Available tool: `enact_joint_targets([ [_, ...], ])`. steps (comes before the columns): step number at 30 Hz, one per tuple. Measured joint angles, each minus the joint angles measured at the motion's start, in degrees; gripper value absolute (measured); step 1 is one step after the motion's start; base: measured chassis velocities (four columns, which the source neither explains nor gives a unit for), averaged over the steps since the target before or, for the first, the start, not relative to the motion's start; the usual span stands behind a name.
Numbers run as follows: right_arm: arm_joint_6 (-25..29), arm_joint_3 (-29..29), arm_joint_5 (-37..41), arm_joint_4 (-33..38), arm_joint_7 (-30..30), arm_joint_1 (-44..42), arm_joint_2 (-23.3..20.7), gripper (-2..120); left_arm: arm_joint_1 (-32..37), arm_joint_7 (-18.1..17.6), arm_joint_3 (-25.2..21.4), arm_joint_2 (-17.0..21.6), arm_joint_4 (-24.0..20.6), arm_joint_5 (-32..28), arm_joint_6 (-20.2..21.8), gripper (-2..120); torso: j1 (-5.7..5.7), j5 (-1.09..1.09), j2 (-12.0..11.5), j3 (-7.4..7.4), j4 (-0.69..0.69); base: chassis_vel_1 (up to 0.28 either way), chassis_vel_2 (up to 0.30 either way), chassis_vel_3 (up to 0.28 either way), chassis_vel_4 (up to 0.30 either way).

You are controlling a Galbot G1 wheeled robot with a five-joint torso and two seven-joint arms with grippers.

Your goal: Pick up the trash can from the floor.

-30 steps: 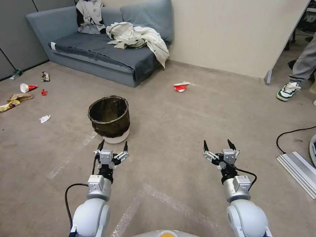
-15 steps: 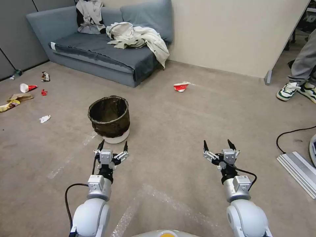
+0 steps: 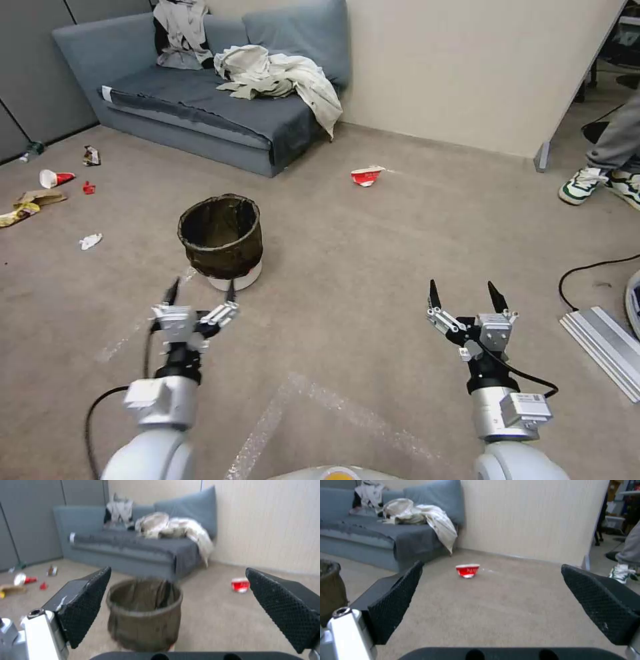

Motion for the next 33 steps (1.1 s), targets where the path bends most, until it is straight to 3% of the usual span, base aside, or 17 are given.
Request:
enact_joint_targets([
  [12, 0.91, 0.4, 1.01, -1.42, 0.3, 0.61, -0.12, 100, 0.07, -0.27, -0.89, 0.35, 2.99, 0.57, 2.37, 100, 0.0, 0.03, 0.0, 0.0, -0.01, 0.0, 0.0, 0.0, 0.0],
  [33, 0.36, 0.51, 1.08, -2.4, 0.27, 1.72, -0.67, 100, 0.11, -0.25, -0.72, 0.19, 3.17, 2.27, 2.54, 100, 0.0, 0.04, 0.0, 0.01, 0.0, 0.035, 0.032, 0.034, 0.035],
])
